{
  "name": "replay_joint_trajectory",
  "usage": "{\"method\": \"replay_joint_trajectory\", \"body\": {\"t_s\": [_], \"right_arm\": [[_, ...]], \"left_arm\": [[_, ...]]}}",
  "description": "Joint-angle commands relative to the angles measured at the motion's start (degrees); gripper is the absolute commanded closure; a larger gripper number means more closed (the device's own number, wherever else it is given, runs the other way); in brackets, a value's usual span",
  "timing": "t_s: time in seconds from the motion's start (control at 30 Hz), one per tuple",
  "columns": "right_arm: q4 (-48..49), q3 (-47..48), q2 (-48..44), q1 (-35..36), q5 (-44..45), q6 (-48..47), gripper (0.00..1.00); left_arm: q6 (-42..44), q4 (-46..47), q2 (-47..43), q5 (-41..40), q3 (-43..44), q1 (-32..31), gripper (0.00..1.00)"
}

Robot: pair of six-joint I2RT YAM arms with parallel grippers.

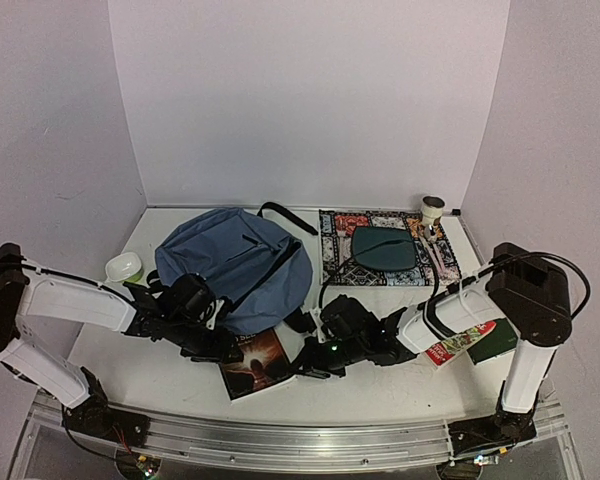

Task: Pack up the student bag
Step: Pick up the book from the center of the board, then pass from the right arm to the left

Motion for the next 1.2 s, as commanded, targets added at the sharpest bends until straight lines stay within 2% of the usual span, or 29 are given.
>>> {"method": "replay_joint_trajectory", "body": {"t_s": [0.0,0.33,0.5,0.83,1.03,1.17], "right_arm": [[2.32,1.01,-3.05,0.36,-0.72,0.12,1.00],[0.16,1.55,-9.35,0.12,0.46,5.02,1.00],[-4.49,3.29,-12.50,-0.49,1.07,6.26,1.00],[-13.70,8.28,-15.48,-1.90,2.28,5.57,1.00],[-16.26,8.79,-17.17,-3.35,1.76,5.80,1.00],[-17.39,9.27,-17.79,-4.23,1.54,5.48,1.00]], "left_arm": [[0.55,0.77,-4.27,-0.74,0.45,-1.68,0.45],[6.84,0.41,-12.75,-9.57,2.10,-10.16,0.37],[10.08,0.10,-13.79,-18.11,3.81,-15.81,0.28],[16.44,-0.96,-6.53,-33.47,8.63,-28.87,0.23],[19.46,-3.59,-2.47,-40.01,11.19,-33.33,0.21],[21.18,-4.93,-0.42,-41.65,11.86,-34.76,0.20]]}}
